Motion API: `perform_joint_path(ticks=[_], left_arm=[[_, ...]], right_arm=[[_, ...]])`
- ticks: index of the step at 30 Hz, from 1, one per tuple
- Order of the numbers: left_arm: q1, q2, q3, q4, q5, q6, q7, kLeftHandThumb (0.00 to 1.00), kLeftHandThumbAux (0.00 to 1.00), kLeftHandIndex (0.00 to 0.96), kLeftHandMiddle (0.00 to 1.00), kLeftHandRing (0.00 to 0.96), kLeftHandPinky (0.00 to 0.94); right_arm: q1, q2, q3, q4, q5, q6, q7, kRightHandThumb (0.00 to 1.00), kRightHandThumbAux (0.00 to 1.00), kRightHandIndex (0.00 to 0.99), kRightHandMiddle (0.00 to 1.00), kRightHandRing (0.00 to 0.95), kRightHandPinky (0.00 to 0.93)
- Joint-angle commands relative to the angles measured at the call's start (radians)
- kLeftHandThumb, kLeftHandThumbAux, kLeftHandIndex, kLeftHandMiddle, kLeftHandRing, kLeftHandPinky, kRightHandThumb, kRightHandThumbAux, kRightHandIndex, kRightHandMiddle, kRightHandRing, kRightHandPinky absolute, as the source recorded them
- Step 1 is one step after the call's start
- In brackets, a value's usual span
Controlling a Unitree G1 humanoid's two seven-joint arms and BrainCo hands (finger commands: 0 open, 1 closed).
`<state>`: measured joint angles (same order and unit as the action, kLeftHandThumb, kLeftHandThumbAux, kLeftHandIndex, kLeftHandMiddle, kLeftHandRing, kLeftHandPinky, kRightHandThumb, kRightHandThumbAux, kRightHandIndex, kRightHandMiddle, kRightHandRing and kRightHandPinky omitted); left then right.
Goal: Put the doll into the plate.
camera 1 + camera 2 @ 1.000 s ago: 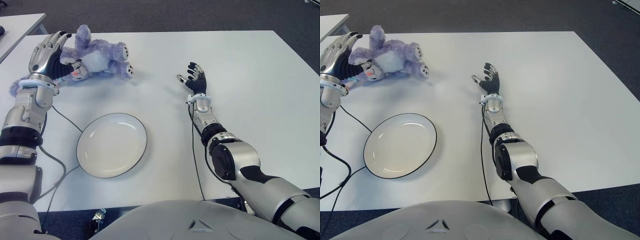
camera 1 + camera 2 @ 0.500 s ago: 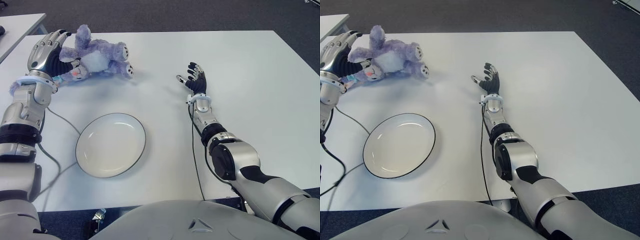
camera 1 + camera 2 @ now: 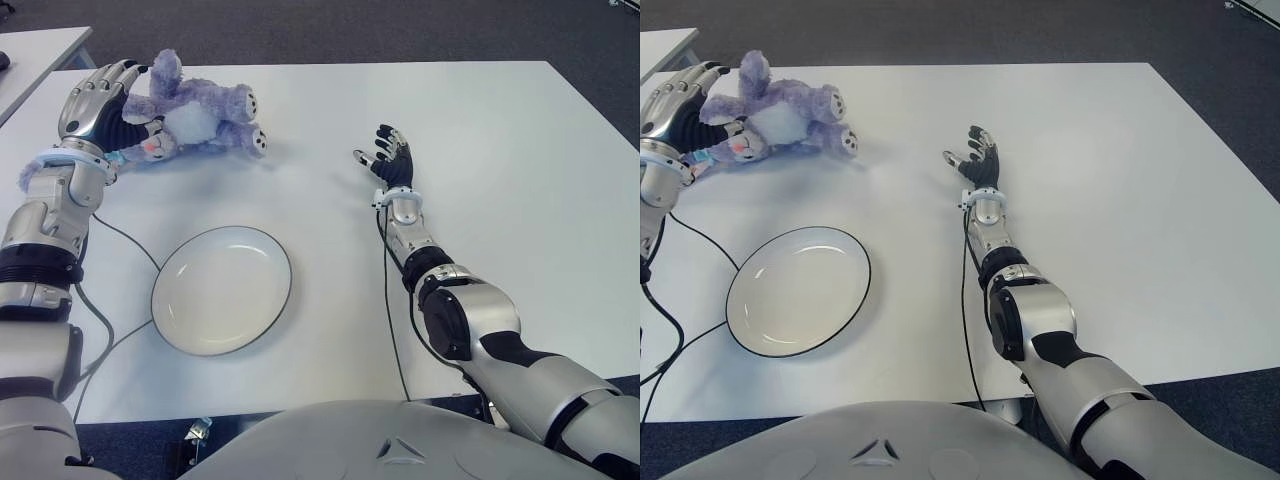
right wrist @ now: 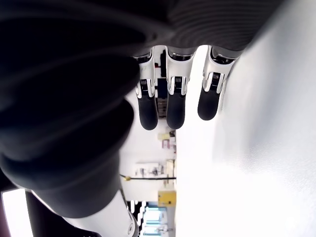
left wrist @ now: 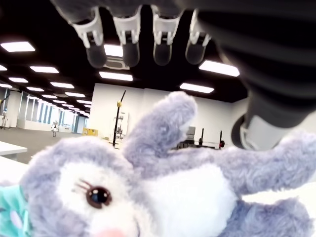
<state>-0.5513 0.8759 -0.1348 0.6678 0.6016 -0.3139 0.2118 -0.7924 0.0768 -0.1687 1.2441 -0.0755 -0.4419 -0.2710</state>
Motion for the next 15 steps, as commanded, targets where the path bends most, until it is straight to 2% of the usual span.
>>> perform_joint_path(ticks=[1,15], left_arm=[[-0.026,0.012,-0.027,0.022,0.021,-0.016,-0.043,0.359,0.556,0.000,0.020,0.045,0.081],[-0.053,0.020,-0.044,0.021,0.030,-0.029,-0.086,0.318,0.557,0.000,0.016,0.044,0.052]], right_arm=[[0.180,0.177,-0.011,0.125,0.017,0.161,-0.003,0.198,0.957,0.159,0.176,0.154,0.165],[0.181,0.178,-0.005,0.125,0.013,0.159,-0.005,0.223,0.955,0.160,0.179,0.156,0.163]])
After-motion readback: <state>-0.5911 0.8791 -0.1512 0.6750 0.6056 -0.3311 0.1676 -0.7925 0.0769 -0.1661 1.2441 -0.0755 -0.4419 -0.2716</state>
